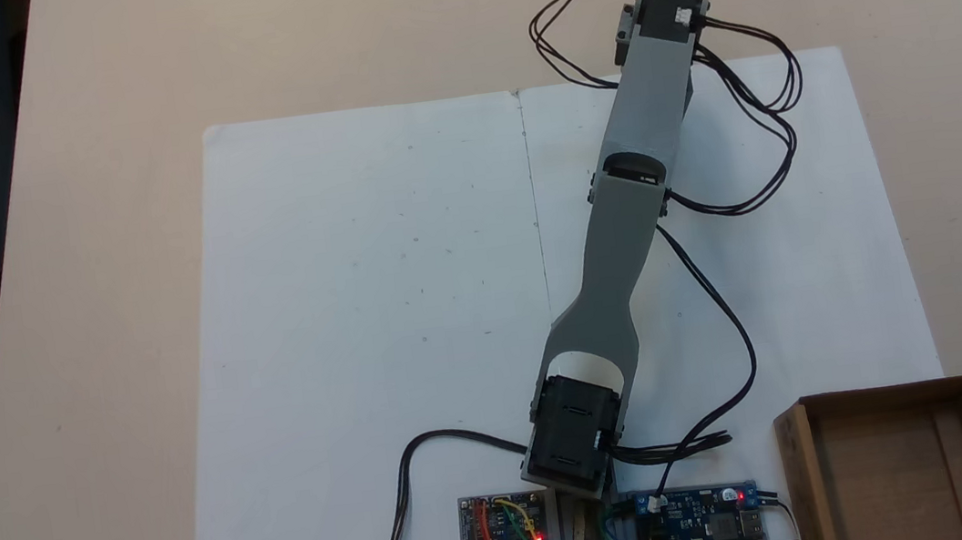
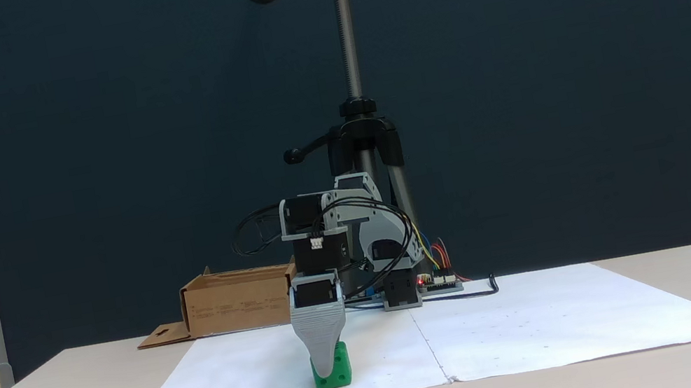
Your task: Grasp a green dice and put it in the bin.
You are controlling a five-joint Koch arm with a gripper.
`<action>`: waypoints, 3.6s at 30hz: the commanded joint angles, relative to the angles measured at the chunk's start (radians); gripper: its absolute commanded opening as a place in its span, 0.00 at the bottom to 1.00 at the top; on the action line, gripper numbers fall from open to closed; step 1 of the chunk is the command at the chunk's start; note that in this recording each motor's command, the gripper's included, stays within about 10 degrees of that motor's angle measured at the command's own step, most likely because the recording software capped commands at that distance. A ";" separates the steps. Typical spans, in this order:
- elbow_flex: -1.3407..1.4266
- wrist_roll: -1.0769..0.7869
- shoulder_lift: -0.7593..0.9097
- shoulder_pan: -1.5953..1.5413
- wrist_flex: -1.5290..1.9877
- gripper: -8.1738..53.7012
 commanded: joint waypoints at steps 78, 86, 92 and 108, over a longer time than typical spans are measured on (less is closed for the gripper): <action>0.195 0.354 0.497 0.262 0.069 0.33; 0.356 0.449 0.811 0.502 0.078 0.33; 0.356 0.446 0.834 0.756 0.060 0.33; 0.356 0.250 0.798 1.333 0.060 0.33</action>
